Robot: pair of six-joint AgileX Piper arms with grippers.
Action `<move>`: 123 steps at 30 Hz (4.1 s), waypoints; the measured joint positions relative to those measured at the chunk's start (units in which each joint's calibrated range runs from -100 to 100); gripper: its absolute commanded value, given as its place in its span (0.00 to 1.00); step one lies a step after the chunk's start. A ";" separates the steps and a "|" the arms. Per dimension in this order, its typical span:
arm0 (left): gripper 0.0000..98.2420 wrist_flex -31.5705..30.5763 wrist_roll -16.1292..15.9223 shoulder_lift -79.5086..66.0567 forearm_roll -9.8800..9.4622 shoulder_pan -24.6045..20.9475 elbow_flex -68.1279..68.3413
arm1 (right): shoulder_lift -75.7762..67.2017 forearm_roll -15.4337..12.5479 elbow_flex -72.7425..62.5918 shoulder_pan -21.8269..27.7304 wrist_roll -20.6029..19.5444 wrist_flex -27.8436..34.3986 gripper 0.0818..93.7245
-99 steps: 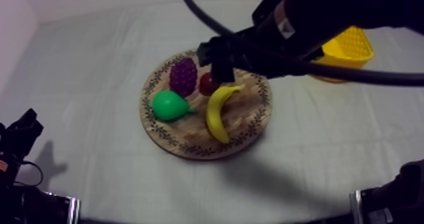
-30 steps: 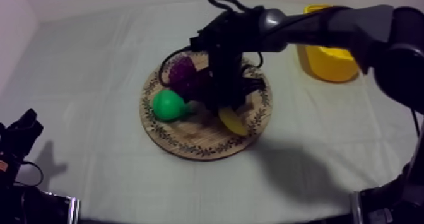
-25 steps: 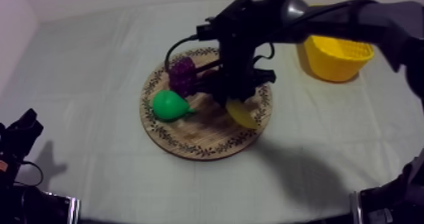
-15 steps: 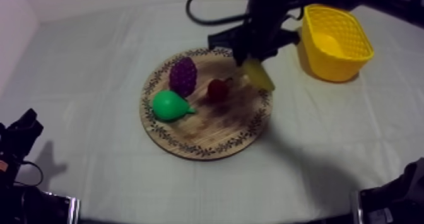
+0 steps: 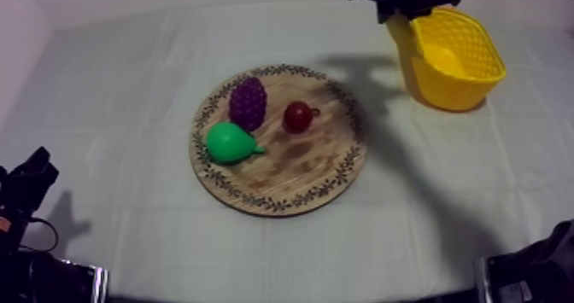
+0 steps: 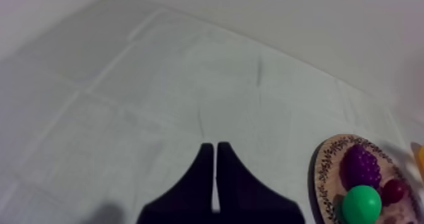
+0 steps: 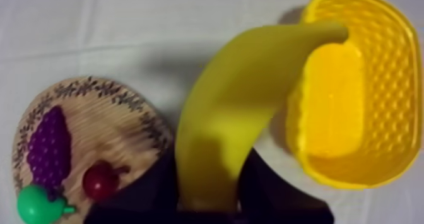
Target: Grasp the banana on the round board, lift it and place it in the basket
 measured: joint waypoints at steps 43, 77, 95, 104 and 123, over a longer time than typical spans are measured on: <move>0.00 0.00 0.00 0.00 0.00 0.00 0.00 | 7.16 -0.38 6.70 16.43 4.55 -14.75 0.77; 0.00 0.00 0.00 0.00 0.00 0.00 0.00 | -59.18 -4.59 80.62 20.53 7.87 -71.68 0.00; 0.00 0.00 0.00 0.00 0.00 0.00 0.00 | -98.51 -21.29 98.25 15.65 27.43 -48.85 0.00; 0.00 0.00 0.00 0.00 0.00 0.00 0.00 | -107.45 -19.35 98.25 16.52 22.55 -39.07 0.00; 0.00 0.00 0.00 0.00 0.00 0.00 0.00 | -107.71 -19.28 98.19 16.82 26.91 -38.70 0.00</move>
